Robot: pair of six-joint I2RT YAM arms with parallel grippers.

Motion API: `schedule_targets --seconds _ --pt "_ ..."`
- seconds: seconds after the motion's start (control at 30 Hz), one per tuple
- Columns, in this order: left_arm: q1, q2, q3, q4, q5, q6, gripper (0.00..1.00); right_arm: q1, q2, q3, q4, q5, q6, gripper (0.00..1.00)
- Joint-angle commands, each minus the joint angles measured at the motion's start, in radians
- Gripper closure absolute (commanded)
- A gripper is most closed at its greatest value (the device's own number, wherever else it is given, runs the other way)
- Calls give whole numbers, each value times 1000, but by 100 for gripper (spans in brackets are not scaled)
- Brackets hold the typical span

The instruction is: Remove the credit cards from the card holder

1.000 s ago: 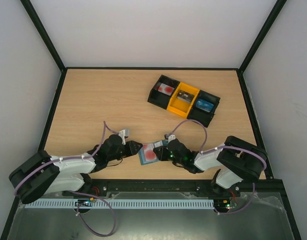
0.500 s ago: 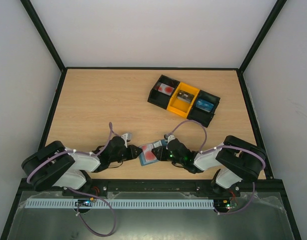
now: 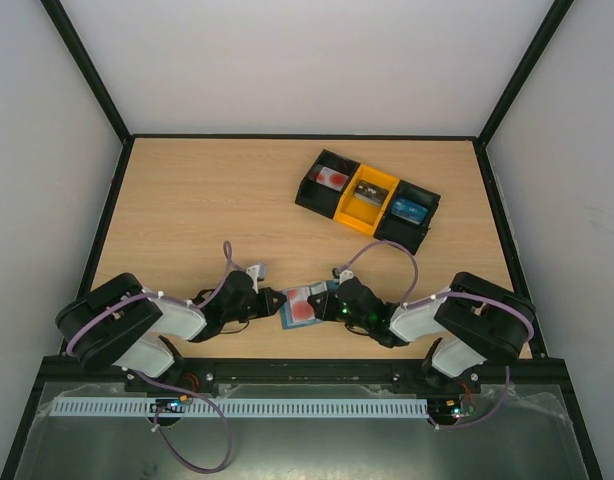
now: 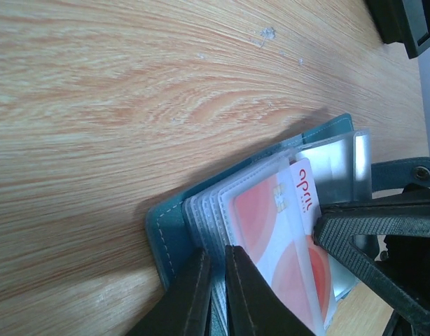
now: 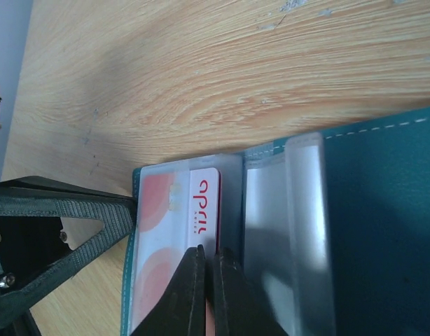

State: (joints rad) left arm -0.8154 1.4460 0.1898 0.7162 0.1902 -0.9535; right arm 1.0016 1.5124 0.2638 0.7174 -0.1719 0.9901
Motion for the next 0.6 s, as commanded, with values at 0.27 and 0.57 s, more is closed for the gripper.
schedule_targets --seconds 0.27,0.57 --pt "-5 38 -1 -151 -63 32 91 5 -60 -51 -52 50 -2 98" --pt "-5 47 9 -152 -48 28 91 -10 -111 -103 -35 50 18 98"
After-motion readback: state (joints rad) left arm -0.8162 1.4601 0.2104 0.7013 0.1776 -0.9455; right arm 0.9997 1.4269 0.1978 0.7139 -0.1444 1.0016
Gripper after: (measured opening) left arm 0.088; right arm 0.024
